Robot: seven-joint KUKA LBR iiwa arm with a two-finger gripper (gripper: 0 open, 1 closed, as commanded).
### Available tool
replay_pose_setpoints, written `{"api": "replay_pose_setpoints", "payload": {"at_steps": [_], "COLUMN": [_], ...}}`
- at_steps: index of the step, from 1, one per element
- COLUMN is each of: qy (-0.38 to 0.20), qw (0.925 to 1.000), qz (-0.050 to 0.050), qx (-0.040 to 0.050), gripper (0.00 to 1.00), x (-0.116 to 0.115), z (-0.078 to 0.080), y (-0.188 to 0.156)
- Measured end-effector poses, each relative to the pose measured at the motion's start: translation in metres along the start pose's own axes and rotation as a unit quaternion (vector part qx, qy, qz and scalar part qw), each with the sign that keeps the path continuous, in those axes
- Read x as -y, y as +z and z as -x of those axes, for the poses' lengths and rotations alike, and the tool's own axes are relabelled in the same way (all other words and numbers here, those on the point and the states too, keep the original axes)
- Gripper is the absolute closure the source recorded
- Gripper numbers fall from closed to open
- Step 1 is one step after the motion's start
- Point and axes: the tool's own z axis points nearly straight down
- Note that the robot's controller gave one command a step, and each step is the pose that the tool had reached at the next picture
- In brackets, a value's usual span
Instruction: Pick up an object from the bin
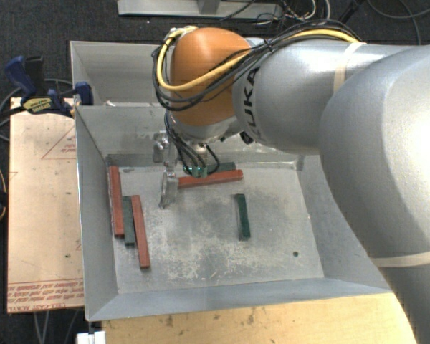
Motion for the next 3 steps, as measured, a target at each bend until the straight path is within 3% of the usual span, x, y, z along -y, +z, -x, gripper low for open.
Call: {"api": "replay_pose_setpoints", "payload": {"at_steps": [1, 2, 3], "qy": [-0.017, -0.008, -0.004], "qw": [0.9998, 0.9999, 1.0000], "qz": [-0.001, 0.000, 0.001], "qx": [0.0047, 0.0063, 0.0059], "gripper": [0.00, 0.00, 0.00], "x": [0.103, 0.121, 0.121], "z": [-0.003, -0.001, 0.018], "y": [0.085, 0.051, 0.052]}}
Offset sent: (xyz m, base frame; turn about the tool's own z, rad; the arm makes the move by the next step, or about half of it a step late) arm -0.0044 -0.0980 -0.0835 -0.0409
